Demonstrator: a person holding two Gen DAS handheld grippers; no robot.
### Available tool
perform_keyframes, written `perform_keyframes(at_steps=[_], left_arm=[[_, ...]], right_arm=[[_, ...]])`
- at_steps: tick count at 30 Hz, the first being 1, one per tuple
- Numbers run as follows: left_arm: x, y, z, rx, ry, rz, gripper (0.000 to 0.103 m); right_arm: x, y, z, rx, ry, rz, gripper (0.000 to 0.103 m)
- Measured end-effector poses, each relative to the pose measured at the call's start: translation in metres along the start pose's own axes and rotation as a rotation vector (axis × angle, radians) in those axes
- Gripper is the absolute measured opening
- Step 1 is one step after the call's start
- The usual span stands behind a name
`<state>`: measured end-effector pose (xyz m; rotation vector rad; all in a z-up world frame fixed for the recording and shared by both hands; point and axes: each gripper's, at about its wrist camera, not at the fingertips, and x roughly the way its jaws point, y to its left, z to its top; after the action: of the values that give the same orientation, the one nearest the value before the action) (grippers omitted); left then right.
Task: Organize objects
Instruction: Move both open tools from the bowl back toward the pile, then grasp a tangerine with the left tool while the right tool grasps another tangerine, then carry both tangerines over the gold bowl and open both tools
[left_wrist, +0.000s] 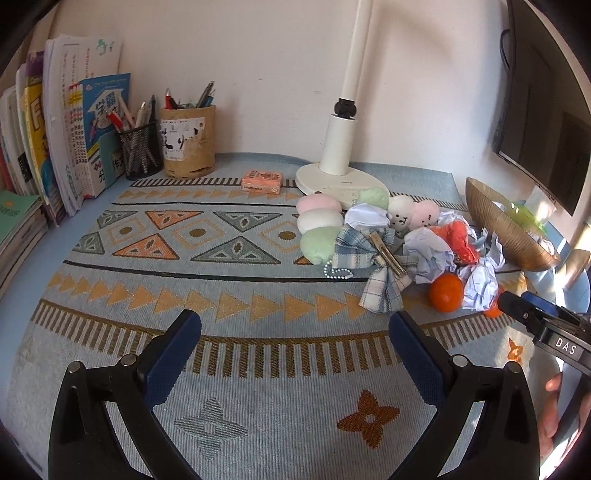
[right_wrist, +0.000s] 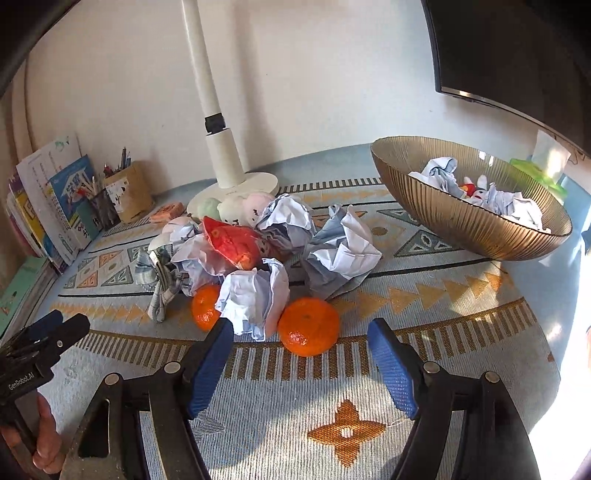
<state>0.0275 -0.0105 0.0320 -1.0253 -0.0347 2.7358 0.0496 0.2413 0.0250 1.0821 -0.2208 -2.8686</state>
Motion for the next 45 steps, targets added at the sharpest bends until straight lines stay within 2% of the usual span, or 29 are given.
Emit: perform_keyframes(at_steps=[1,2,4,6,9,12,13,14,16,18,20,23,24,25,26,31,36,38,42,45], left_arm=[[0.002,-0.007,0.001,0.020,0.015,-0.028,0.100],[0.002,-0.014,0.003,0.028,0.030,-0.069,0.100],[0.003,-0.028,0.011,0.040,0.066,-0.173,0.100],[0.009,-0.044,0.019,0.056,0.106,-0.246,0.099],[0.031,-0.063,0.028,0.057,0.185,-0.333,0.085],[0.056,-0.081,0.025,0.097,0.242,-0.322,0.080],[0.063,-0.085,0.022,0.097,0.264,-0.326,0.068],[0.069,-0.088,0.020,0.098,0.284,-0.332,0.066],[0.072,-0.095,0.017,0.120,0.269,-0.303,0.066],[0.073,-0.103,0.019,0.149,0.257,-0.294,0.065],[0.079,-0.109,0.023,0.154,0.268,-0.304,0.056],[0.089,-0.115,0.024,0.158,0.264,-0.307,0.053],[0.089,-0.117,0.024,0.169,0.252,-0.303,0.050],[0.088,-0.119,0.024,0.178,0.251,-0.299,0.038],[0.088,-0.119,0.023,0.174,0.251,-0.296,0.035],[0.068,-0.102,0.020,0.139,0.234,-0.308,0.035],[0.028,-0.082,0.002,0.128,0.192,-0.314,0.035],[0.019,-0.077,-0.006,0.137,0.174,-0.303,0.035],[0.017,-0.076,-0.019,0.133,0.176,-0.290,0.035],[0.013,-0.078,-0.018,0.155,0.133,-0.269,0.035]], right_arm=[[-0.001,-0.001,0.000,0.000,0.009,0.021,0.062],[-0.001,-0.002,0.001,0.007,0.017,0.038,0.060],[-0.001,-0.007,0.001,-0.002,0.045,0.027,0.059],[-0.001,-0.009,0.002,-0.051,0.065,0.000,0.059],[0.004,-0.012,0.005,-0.116,0.100,-0.007,0.059],[0.017,-0.014,0.007,-0.173,0.144,0.028,0.056],[0.022,-0.015,0.008,-0.179,0.153,0.032,0.056],[0.028,-0.016,0.009,-0.178,0.163,0.030,0.056],[0.039,-0.017,0.010,-0.170,0.183,0.024,0.054],[0.043,-0.018,0.011,-0.161,0.192,0.039,0.047],[0.042,-0.015,0.012,-0.171,0.179,0.035,0.044],[0.042,-0.010,0.009,-0.198,0.178,0.020,0.040],[0.041,-0.010,0.009,-0.200,0.174,0.016,0.040],[0.041,-0.010,0.009,-0.196,0.170,0.005,0.040],[0.039,-0.013,0.009,-0.184,0.161,-0.005,0.040],[0.019,-0.035,0.012,-0.062,0.092,-0.027,0.040],[-0.010,-0.049,-0.011,0.061,0.154,0.102,0.040],[-0.020,-0.042,-0.023,0.041,0.169,0.109,0.040],[-0.028,-0.025,-0.041,-0.055,0.178,0.049,0.040],[-0.028,-0.023,-0.048,-0.090,0.189,0.025,0.040]])
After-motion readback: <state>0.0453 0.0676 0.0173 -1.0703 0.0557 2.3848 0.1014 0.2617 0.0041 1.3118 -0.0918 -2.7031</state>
